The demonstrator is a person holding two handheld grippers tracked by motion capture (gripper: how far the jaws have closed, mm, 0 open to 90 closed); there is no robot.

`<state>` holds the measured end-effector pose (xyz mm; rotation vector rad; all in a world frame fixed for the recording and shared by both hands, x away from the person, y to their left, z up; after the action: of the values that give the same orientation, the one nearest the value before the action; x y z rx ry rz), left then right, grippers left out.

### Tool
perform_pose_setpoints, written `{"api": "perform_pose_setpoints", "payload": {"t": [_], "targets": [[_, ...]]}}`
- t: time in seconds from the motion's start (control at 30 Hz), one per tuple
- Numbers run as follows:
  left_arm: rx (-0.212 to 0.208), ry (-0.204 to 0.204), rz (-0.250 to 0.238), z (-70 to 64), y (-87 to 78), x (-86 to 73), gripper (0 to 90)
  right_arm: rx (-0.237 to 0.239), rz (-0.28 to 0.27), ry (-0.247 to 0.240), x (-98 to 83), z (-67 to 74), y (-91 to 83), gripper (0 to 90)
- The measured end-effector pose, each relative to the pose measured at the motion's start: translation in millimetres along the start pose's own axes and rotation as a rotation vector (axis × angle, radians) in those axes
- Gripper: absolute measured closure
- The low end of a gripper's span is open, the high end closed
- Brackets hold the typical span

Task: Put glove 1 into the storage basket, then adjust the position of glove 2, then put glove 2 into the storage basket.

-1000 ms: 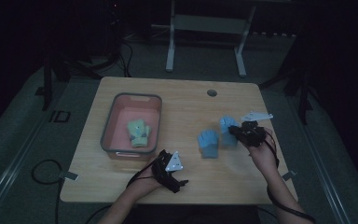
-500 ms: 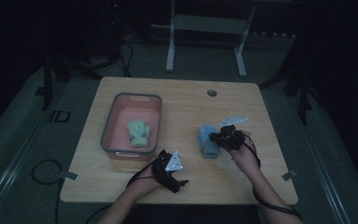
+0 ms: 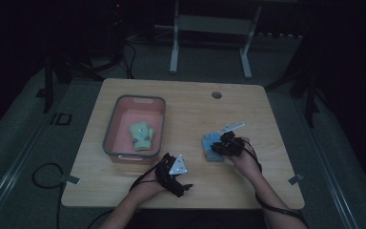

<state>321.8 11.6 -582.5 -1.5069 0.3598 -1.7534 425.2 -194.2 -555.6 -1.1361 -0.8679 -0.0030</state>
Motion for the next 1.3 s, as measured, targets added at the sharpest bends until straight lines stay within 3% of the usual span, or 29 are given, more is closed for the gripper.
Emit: {"api": "perform_pose_setpoints", "payload": {"t": [0.07,0.27,0.47,0.57,0.7,0.93,1.1,1.23,1.3], "targets": [[0.0,0.0,-0.001,0.1,-0.1,-0.1,3.5,0.001,-0.012,-0.01,1.5,1.6,-4.7,69.4],[-0.002,-0.003,0.001,0.2,0.0,0.1,3.5,0.037,-0.078,-0.014,7.3,0.9,-24.0,32.0],[-0.005,0.0,-0.021,-0.8,-1.7,4.9,3.6,0.116,-0.102,-0.034,2.1,-1.6,-45.4,14.7],[-0.009,0.005,-0.029,-1.8,-1.7,7.0,3.6,0.128,-0.1,-0.057,-1.6,-4.3,-52.2,14.6],[-0.009,0.002,-0.031,-2.0,-1.3,7.6,3.6,0.124,-0.109,-0.043,-2.4,-10.3,-55.7,16.7],[-0.01,-0.015,-0.068,-0.5,-3.6,15.7,4.5,0.11,-0.187,-0.053,2.6,-17.6,-63.7,14.0],[-0.027,-0.019,-0.063,-0.2,-3.9,27.9,5.6,0.131,-0.186,-0.007,4.2,-21.4,-72.3,14.0],[-0.049,-0.027,-0.07,1.6,-0.9,43.0,5.6,0.191,-0.183,0.053,5.1,-23.5,-78.5,13.7],[-0.045,0.01,-0.061,4.4,2.6,52.0,5.6,0.198,-0.195,0.064,7.0,-23.9,-80.1,12.5]]}}
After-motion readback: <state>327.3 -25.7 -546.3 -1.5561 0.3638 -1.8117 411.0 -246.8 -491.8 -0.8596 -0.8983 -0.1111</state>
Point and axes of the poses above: each handheld gripper's, and its own axes: y roughly forward along the jaws, x roughly out of its top, z roughly to its left, the point moved 4 cm from there along y, roughly forward along the jaws, and after that the axes turned 10 degrees about y, right-handed, at the moved point
